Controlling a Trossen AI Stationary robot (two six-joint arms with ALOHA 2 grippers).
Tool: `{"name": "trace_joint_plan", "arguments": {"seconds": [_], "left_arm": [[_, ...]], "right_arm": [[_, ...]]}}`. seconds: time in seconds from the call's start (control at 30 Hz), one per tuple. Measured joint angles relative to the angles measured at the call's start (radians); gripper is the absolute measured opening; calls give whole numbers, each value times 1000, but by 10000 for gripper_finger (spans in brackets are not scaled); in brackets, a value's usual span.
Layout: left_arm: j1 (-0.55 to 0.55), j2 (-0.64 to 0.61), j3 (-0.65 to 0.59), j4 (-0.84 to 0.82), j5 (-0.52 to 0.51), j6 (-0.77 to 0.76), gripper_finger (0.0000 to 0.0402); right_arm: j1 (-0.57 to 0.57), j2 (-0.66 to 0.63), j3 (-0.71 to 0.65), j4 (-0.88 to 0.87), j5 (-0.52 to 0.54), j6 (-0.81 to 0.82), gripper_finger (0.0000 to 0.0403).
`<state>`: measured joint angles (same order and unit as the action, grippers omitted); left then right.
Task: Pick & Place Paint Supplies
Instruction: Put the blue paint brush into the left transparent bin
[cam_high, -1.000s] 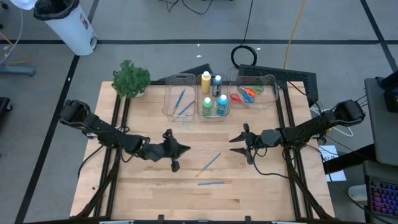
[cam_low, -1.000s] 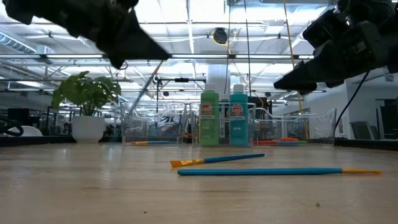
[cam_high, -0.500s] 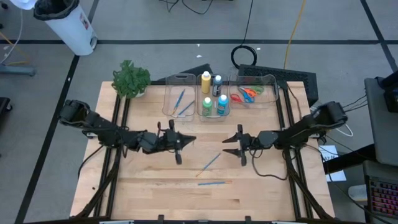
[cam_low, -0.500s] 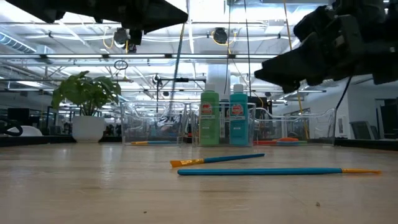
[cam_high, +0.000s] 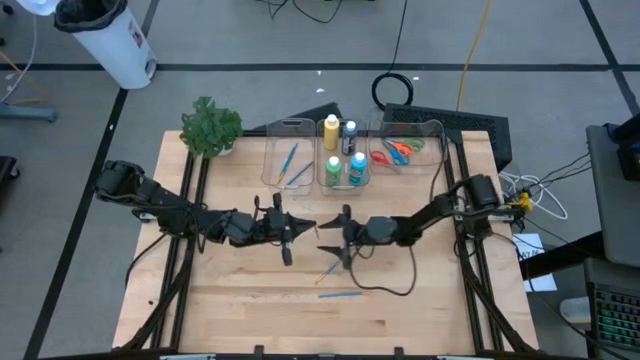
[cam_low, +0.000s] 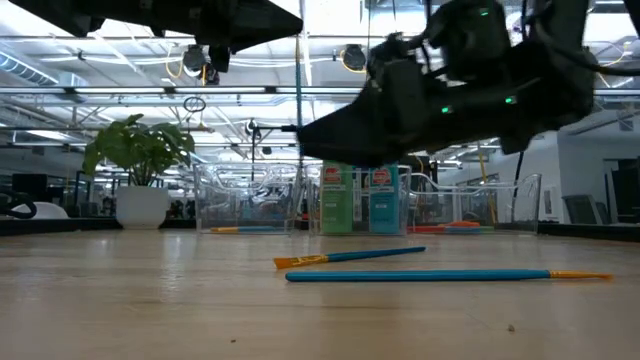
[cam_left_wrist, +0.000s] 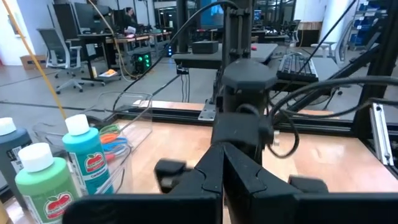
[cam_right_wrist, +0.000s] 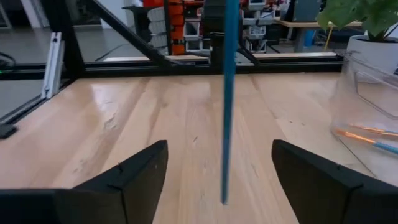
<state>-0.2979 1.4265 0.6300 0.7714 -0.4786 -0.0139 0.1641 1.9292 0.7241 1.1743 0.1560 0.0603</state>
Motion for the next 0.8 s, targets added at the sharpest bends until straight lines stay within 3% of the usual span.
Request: {"name": "trace_joint_plan", "arguments": {"seconds": [0.27,0.5,0.8], "left_arm": [[-6,0,0,-6,-1,9,0],[-6,-1,0,-6,-1,9,0],[-6,-1,0,-6,-2,10,0]], "right_arm": [[-15,70,77,3,5,14,265],[-28,69,78,83,0,17,168],[-26,70,77,-52,-4,0,24]]}}
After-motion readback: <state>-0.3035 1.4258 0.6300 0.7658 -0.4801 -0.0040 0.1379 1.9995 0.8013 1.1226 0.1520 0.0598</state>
